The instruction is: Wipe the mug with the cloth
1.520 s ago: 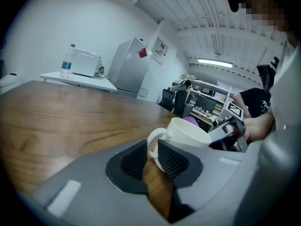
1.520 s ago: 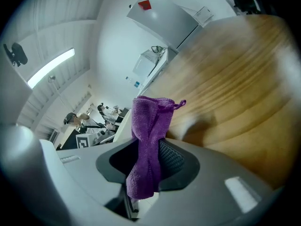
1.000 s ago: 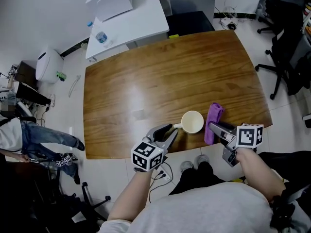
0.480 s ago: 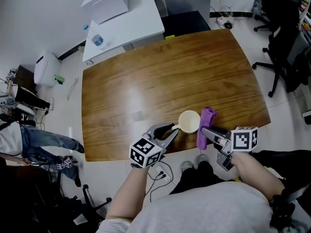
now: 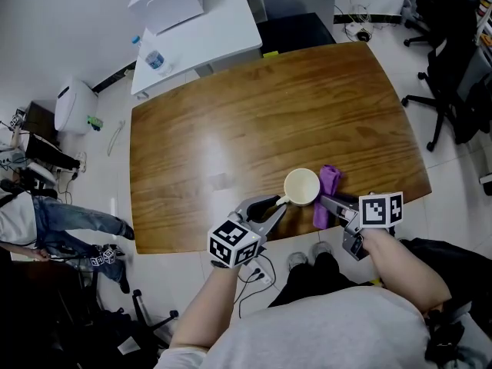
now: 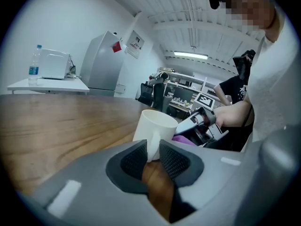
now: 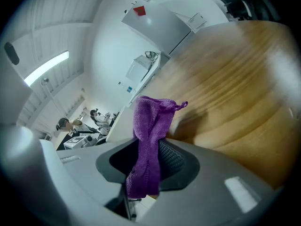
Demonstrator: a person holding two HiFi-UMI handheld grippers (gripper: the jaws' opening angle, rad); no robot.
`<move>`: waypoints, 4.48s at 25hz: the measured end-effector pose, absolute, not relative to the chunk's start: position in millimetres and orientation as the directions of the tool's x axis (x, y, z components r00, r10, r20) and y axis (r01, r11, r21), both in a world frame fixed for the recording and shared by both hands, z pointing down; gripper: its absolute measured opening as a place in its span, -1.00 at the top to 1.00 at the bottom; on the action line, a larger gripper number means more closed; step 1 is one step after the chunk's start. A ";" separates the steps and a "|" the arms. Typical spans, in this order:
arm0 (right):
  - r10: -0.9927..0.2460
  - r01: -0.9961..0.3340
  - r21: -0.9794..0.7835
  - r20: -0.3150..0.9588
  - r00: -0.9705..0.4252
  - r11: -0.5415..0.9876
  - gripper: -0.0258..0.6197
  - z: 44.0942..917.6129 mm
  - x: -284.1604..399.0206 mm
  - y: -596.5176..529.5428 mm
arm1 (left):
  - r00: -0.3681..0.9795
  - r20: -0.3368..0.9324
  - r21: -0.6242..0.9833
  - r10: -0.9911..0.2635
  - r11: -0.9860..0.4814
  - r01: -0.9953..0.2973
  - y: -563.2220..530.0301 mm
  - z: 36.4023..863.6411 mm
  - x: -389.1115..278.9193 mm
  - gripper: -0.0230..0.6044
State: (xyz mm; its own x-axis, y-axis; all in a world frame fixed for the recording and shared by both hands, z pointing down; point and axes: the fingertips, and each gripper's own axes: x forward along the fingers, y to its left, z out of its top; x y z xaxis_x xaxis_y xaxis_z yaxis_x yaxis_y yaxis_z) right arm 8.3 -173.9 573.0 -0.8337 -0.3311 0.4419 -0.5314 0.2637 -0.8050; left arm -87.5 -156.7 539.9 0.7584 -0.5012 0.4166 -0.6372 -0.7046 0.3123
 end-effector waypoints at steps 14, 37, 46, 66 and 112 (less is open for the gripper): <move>-0.382 -0.413 -0.868 0.296 -0.875 0.274 0.52 506.2 9.8 -149.1 | 0.792 0.393 0.356 -0.468 -0.717 -0.600 -144.8 534.5 -68.0 0.73; -0.367 -0.527 -0.808 0.422 -0.829 0.264 0.52 545.2 11.9 -141.8 | 0.830 0.350 0.397 -0.434 -0.734 -0.551 -138.4 532.7 -56.3 0.78; -0.372 -0.467 -0.846 0.359 -0.856 0.258 0.52 524.5 -9.0 -124.2 | 0.845 0.328 0.415 -0.422 -0.739 -0.530 -135.7 529.2 -57.5 0.79; -0.416 -0.583 -0.734 0.436 -0.798 0.348 0.52 534.0 7.3 -119.5 | 0.821 0.318 0.368 -0.474 -0.736 -0.568 -120.4 513.4 -76.4 0.78; -0.189 -0.282 -0.332 0.285 -0.940 0.900 0.53 368.9 124.6 298.4 | 0.798 0.180 0.226 -0.575 -0.765 -0.603 308.3 353.0 85.8 0.93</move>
